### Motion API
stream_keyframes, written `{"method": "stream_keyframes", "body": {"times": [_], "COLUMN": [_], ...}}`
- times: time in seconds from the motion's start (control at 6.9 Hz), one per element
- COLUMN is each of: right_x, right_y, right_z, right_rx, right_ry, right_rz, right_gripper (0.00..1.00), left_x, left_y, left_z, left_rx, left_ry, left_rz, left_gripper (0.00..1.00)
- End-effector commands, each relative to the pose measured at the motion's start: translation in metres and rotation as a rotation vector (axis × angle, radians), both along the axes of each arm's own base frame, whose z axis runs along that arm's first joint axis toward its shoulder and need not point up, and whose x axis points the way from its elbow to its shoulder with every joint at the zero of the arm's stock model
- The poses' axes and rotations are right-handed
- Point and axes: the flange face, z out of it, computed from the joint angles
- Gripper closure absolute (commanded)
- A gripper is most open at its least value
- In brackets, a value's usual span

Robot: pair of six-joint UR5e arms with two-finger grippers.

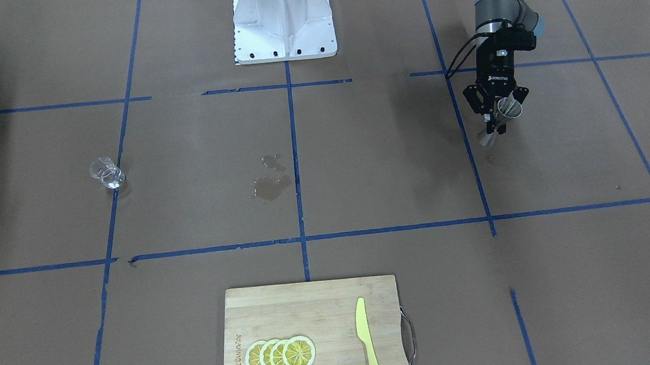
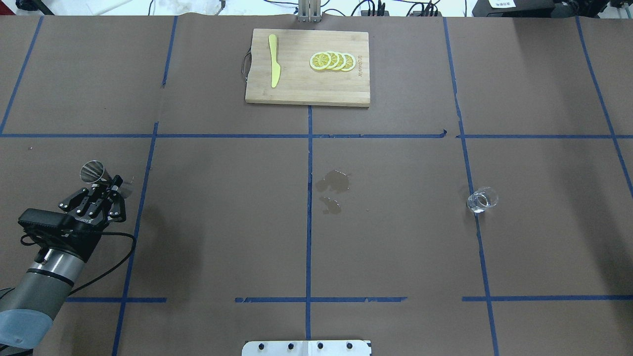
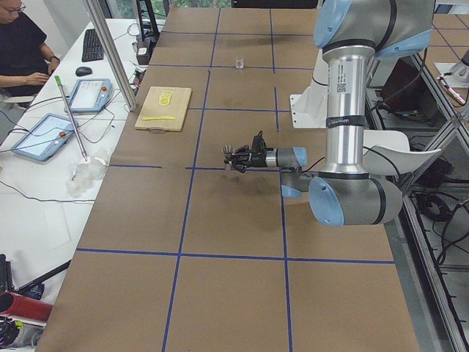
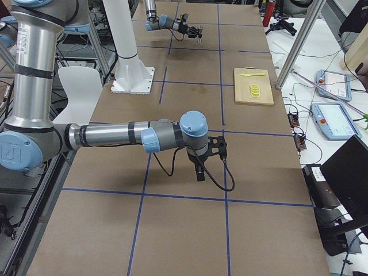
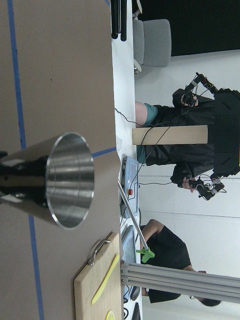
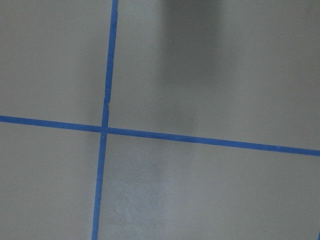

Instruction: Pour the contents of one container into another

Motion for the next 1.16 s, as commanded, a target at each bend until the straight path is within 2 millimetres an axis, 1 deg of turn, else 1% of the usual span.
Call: {"method": "stream_keyframes", "body": {"times": [0.0,0.14,0.29,0.43,0.58,0.72,0.87,1.01], "right_x": [-0.023,-0.041,-0.065,-0.089,-0.122,-0.159,-0.201,-0.246], "right_y": [-0.004,-0.002,0.004,0.006,0.019,0.035,0.052,0.074], "right_z": [-0.017,-0.029,-0.036,-0.048,-0.06,-0.088,-0.114,-0.129], "right_rx": [0.019,0.037,0.031,0.027,0.049,0.043,0.038,0.091], "right_ry": [-0.047,-0.097,-0.141,-0.172,-0.174,-0.191,-0.205,-0.181], "right_rz": [0.061,0.107,0.127,0.175,0.211,0.241,0.272,0.306], "right_gripper": [0.0,0.0,0.0,0.0,0.0,0.0,0.0,0.0], "left_x": [0.004,0.004,0.007,0.013,0.014,0.014,0.014,0.016], "left_y": [0.0,-0.001,0.0,-0.001,-0.002,-0.002,-0.002,-0.002], "left_z": [-0.011,-0.013,-0.014,-0.022,-0.025,-0.028,-0.028,-0.032], "left_rx": [0.026,0.028,0.029,0.032,0.033,0.034,0.036,0.038], "left_ry": [-0.041,-0.044,-0.041,-0.023,-0.011,0.01,0.013,0.019], "left_rz": [0.004,0.003,0.005,0.004,0.001,0.0,-0.009,-0.009], "left_gripper": [1.0,1.0,1.0,1.0,1.0,1.0,1.0,1.0]}}
